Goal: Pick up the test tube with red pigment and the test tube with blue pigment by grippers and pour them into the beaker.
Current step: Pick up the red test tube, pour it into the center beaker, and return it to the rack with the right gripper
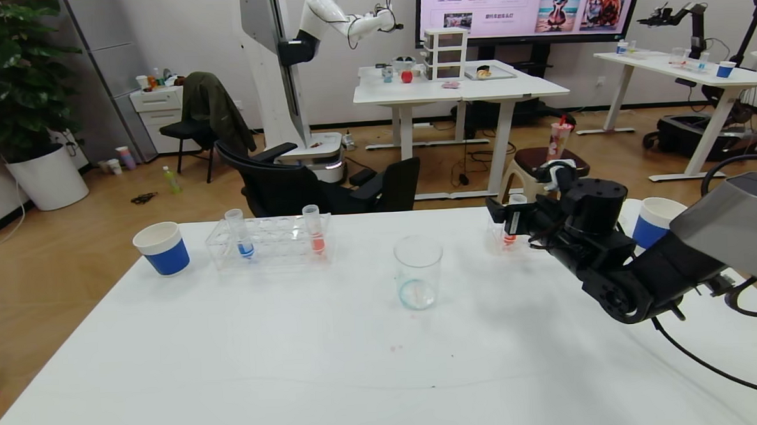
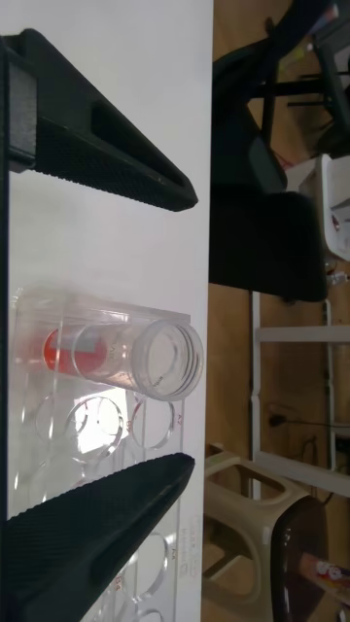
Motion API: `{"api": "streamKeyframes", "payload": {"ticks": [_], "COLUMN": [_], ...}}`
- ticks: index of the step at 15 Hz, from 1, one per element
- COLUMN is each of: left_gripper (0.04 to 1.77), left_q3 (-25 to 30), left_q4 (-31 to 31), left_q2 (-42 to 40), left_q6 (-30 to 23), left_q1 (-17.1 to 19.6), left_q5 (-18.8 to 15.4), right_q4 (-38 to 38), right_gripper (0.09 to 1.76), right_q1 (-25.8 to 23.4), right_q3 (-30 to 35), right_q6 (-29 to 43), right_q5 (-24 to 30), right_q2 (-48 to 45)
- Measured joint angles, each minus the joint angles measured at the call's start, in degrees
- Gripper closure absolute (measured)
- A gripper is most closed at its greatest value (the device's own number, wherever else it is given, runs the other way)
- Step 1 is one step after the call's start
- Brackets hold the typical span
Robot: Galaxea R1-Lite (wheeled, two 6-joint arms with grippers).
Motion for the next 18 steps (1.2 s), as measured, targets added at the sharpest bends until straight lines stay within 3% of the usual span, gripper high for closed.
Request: {"api": "streamKeyframes", "payload": {"ticks": [8,9,10,12,13,15,18], "left_gripper": [0.07,0.07,0.07,0.07,0.07,0.07,0.07], "left_q3": [0.0,0.0,0.0,0.0,0.0,0.0,0.0], "left_q4": [0.0,-0.01,-0.01,-0.01,0.0,0.0,0.0], "left_q2": [0.0,0.0,0.0,0.0,0.0,0.0,0.0], "left_q6": [0.0,-0.02,-0.02,-0.05,-0.02,0.0,0.0], "left_q1": [0.0,0.0,0.0,0.0,0.0,0.0,0.0], "left_q5": [0.0,0.02,0.0,0.02,0.02,0.0,0.0], "right_q4": [-0.56,-1.6,-3.04,-3.8,-3.94,-3.94,-3.8], "right_gripper": [0.12,0.24,0.5,1.35,1.5,1.26,1.33], "right_q1": [-1.16,-1.16,-1.0,-0.56,-0.55,-0.22,-0.34], "right_q3": [-4.08,-4.08,-3.86,-3.25,-3.12,-2.95,-2.78], "right_q6": [-1.51,-1.51,-1.51,-1.62,-1.62,-1.6,-1.67], "right_q5": [1.15,1.05,1.05,0.79,0.73,0.55,0.6], "right_q2": [5.51,5.6,5.6,5.56,5.53,5.36,4.82]}}
